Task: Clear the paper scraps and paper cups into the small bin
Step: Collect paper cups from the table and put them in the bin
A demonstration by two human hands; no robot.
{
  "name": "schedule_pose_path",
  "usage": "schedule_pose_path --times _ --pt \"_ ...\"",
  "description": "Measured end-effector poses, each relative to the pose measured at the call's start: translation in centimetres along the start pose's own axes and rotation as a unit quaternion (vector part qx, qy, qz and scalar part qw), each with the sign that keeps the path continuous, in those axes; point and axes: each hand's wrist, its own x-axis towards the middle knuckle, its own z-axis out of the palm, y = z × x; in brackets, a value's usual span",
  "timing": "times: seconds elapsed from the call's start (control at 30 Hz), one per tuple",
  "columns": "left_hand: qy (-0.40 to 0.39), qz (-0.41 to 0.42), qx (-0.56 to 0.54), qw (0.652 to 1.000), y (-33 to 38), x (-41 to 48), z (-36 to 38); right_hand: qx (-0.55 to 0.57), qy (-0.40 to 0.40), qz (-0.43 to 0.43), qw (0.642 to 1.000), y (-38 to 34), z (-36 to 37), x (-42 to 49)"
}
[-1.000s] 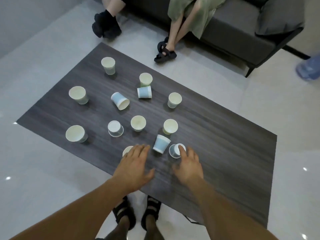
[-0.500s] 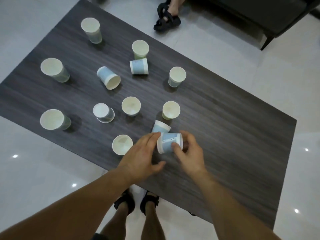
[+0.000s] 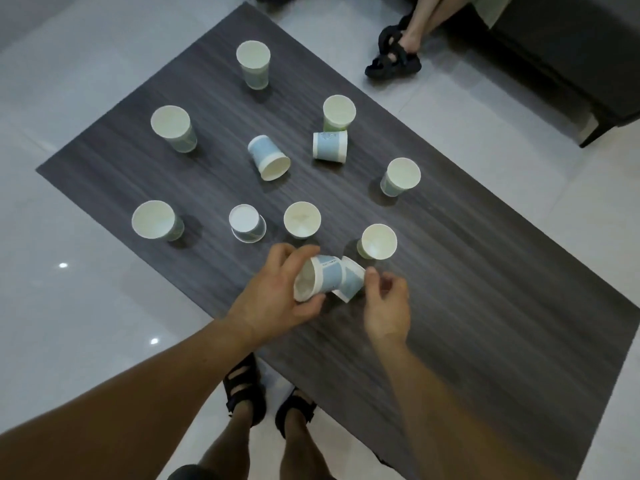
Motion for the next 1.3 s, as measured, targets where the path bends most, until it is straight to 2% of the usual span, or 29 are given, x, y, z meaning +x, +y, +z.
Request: schedule_pose_path --times 0.03,0.13,0.37,0.53,0.67,0.77,0.9,1.1,1.3 --pt "0.016 -0.004 0.013 1.0 -0.2 -0.2 -0.1 -0.036 0.017 0.03 0.999 0.1 0.5 0.6" --pt "0.044 -0.011 0.045 0.998 -0.7 -0.7 -0.3 -0.078 -0.008 0.083 0.994 -0.7 2.5 2.2" --pt "0.049 -0.051 0.104 0.992 -1.3 -2.3 -1.5 -0.115 -0.068 0.09 0.987 -2.2 4.3 5.1" --pt "0.021 -0.083 0.12 0.989 2.5 -2.9 -3.2 -0.178 -0.114 0.036 0.977 -3.1 -0.6 1.0" --pt "-0.031 -0.069 0.146 0.986 7.7 -3.2 -5.1 -0.173 -0.115 -0.045 0.977 -4.6 -6.5 -3.3" --pt "-0.056 -0.042 0.184 0.98 11.4 -3.1 -6.8 -0.191 -0.091 -0.103 0.972 -5.8 -11.0 -6.4" --pt "-0.089 0.017 0.245 0.965 16.1 -2.7 -8.4 -0.172 -0.042 -0.116 0.977 -6.8 -16.0 -11.2" --pt "-0.153 0.122 0.282 0.939 21.9 -3.7 -10.0 -0.102 0.068 -0.067 0.99 -5.7 -20.6 -19.1" --pt "-0.19 0.221 0.287 0.912 24.8 -8.0 -11.0 -0.048 0.182 0.0 0.982 -3.3 -21.9 -28.2"
